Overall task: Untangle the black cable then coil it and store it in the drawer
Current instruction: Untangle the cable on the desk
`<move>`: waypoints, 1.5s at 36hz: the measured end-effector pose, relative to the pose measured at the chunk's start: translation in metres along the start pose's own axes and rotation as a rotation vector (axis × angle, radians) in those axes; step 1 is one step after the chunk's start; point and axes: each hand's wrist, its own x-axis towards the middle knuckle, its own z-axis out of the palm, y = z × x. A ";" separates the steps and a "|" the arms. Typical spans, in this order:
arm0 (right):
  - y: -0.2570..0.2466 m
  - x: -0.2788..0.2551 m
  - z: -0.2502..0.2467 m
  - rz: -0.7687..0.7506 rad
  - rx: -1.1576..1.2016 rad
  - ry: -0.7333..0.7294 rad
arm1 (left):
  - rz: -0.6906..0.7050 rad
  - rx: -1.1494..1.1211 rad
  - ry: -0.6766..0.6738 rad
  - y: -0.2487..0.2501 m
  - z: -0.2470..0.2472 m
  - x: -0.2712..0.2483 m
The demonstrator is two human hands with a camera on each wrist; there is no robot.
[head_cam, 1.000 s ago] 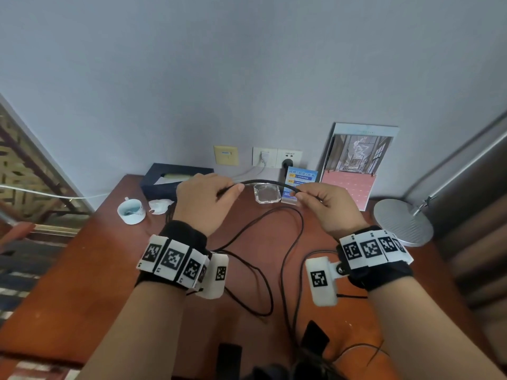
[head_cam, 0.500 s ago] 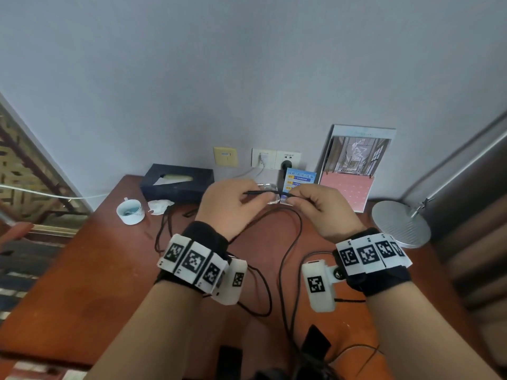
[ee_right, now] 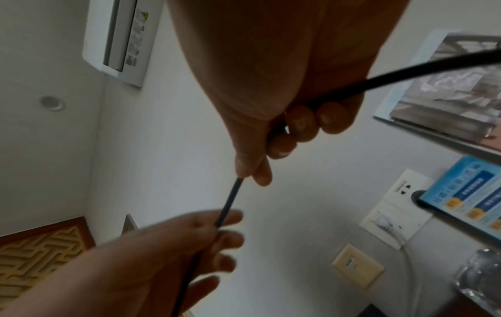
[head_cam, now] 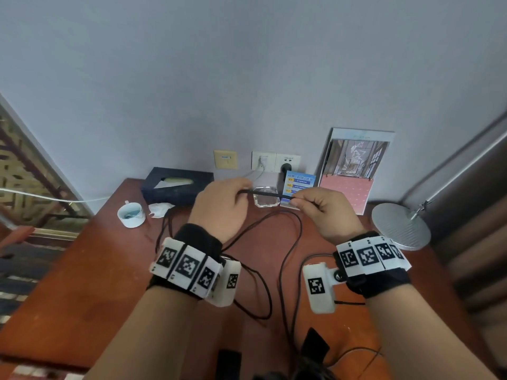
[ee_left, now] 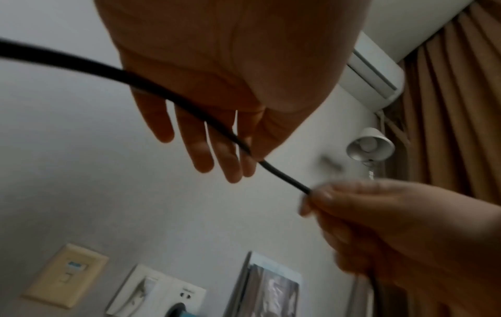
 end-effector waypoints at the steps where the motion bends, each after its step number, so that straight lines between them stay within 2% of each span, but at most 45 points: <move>1: -0.003 0.001 0.002 -0.013 -0.005 0.003 | 0.037 0.024 -0.029 0.008 0.003 -0.001; 5: -0.012 0.006 0.009 -0.053 -0.015 -0.050 | 0.104 0.100 -0.132 0.037 0.020 -0.010; 8: -0.014 0.006 0.007 -0.075 -0.008 -0.071 | 0.109 0.050 -0.146 0.047 0.031 -0.016; 12: -0.016 0.002 0.005 -0.072 0.062 -0.136 | 0.085 0.010 -0.178 0.043 0.031 -0.014; 15: -0.018 -0.001 0.004 -0.063 0.116 -0.138 | 0.129 -0.003 -0.201 0.035 0.022 -0.008; 17: -0.016 -0.002 0.000 -0.045 0.124 -0.116 | 0.126 -0.026 -0.181 0.030 0.014 -0.006; 21: -0.006 -0.003 -0.012 0.006 0.105 -0.086 | 0.035 -0.099 -0.063 0.014 0.002 -0.005; 28: 0.003 -0.004 -0.017 0.090 0.127 -0.085 | -0.098 -0.201 0.049 0.002 -0.002 -0.004; 33: 0.008 -0.003 -0.009 0.214 0.303 -0.069 | -0.115 -0.235 0.053 0.000 -0.001 -0.004; 37: -0.006 0.003 0.004 0.233 0.419 -0.070 | -0.099 -0.373 0.101 0.012 0.008 -0.007; 43: -0.018 0.009 0.011 0.285 0.596 -0.043 | -0.103 -0.478 0.034 0.027 0.022 -0.010; 48: -0.032 0.009 0.007 0.235 0.695 -0.014 | -0.112 -0.478 -0.022 0.032 0.027 -0.013; 54: -0.038 0.010 0.013 0.125 0.596 0.111 | -0.106 -0.502 -0.042 0.043 0.028 -0.014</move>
